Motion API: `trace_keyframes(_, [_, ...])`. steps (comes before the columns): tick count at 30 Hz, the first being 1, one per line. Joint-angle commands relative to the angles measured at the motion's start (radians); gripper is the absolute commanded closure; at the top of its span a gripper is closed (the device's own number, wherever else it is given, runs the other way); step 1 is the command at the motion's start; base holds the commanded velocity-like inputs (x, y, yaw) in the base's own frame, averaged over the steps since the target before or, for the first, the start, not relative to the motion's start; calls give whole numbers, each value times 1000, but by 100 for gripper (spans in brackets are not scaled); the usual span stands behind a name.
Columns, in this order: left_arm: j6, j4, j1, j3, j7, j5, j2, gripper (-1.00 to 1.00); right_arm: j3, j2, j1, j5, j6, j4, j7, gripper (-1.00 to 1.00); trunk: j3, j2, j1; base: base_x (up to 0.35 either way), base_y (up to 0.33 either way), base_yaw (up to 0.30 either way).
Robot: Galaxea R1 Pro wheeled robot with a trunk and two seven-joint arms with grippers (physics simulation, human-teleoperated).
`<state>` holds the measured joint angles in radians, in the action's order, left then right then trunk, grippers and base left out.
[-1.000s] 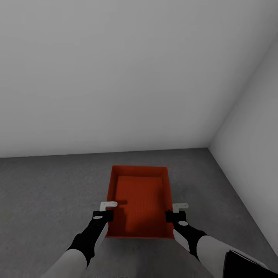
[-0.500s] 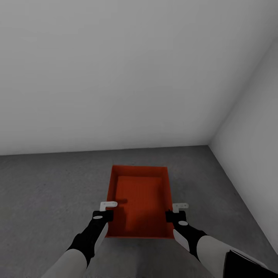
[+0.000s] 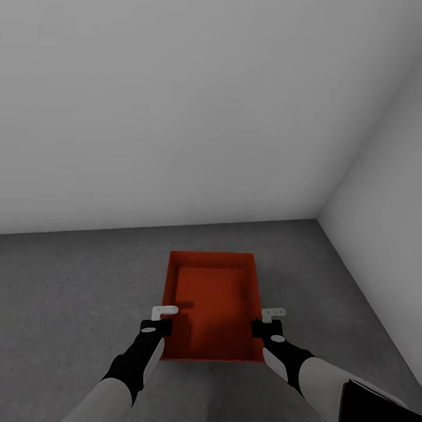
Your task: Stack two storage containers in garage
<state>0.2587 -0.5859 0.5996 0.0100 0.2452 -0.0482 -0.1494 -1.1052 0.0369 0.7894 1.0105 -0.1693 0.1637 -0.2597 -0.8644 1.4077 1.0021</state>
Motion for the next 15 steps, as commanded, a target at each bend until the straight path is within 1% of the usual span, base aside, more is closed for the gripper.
trace_keyframes(1, [11, -1, 0, 10, 20, -19, 1, 100, 18, -34, 1, -6, -8, -56, -16, 100, -2, 0, 0, 0, 0, 0])
trace_keyframes(15, [11, -1, 0, 10, 20, -19, 1, 100, 18, -35, 1, -7, -5, -56, -16, 100, -23, 0, 0, 0, 0, 0])
